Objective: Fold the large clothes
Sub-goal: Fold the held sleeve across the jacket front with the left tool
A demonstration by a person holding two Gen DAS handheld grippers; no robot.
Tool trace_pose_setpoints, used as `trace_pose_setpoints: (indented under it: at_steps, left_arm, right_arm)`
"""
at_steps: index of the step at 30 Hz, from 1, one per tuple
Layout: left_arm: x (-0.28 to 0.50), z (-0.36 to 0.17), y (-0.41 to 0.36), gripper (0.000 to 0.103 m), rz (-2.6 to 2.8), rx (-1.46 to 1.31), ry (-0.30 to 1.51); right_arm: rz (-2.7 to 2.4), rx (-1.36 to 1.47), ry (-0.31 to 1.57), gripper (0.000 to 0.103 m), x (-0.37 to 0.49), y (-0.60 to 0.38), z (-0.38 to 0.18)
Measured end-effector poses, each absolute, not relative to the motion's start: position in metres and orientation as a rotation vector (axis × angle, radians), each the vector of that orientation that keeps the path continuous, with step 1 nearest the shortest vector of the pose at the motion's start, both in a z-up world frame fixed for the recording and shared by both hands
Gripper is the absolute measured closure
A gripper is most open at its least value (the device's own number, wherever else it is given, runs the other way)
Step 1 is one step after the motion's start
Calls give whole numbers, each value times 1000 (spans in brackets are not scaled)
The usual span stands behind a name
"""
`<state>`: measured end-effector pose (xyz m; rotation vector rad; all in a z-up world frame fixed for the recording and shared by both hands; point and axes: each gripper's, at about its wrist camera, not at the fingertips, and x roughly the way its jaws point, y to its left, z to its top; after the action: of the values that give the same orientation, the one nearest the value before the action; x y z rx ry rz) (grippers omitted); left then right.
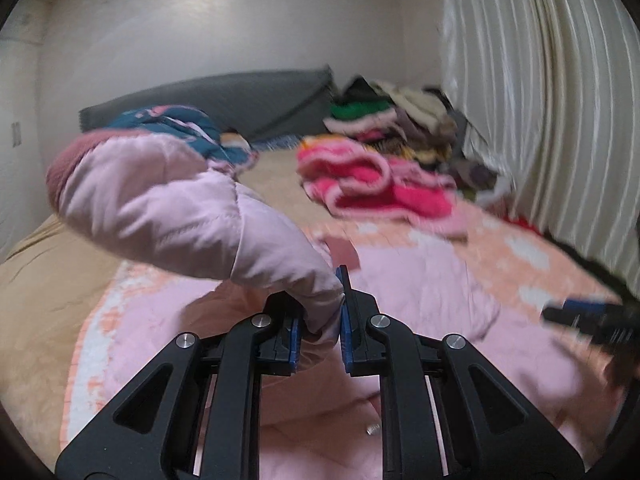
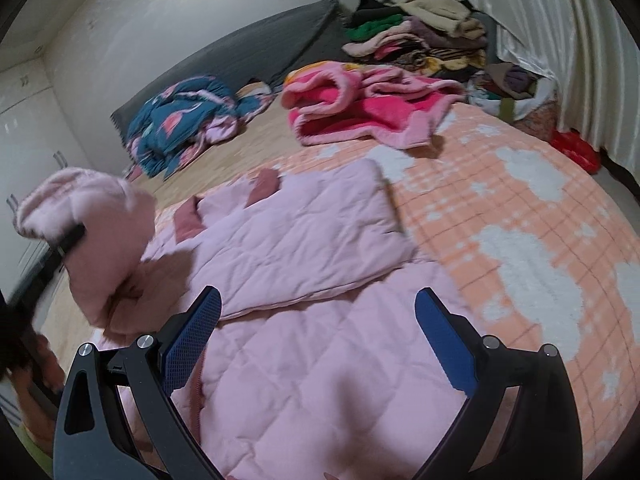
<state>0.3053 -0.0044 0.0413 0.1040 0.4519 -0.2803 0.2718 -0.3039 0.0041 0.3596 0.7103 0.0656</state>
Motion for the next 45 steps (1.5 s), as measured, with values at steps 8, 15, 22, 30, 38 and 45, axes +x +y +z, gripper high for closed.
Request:
trace_pose_setpoints:
  at_steps: [8,15,22,30,38,45]
  left_arm:
    - [315,-9,-53,95,-290,320,544]
    - [309,-34,-71,93,-317,400,596]
    - [310,-47,-73,93,-330,397,652]
    - [303,-58,-78,90,-321,462,701]
    - [281,-36,-60,34,-380,444,693]
    - [288,10,2,12,-327,232,630]
  right_arm:
    - [15,398,707,6,266,-329,1]
    - [-7,416,707,6,265,-341,-2]
    - [-24,435,726,6,264,-350,-8]
    - [-23,448,727,6,262,-354,-8]
    - [23,449,728,6,264,-339,0]
    - [102,439,760,6,270,-310,0]
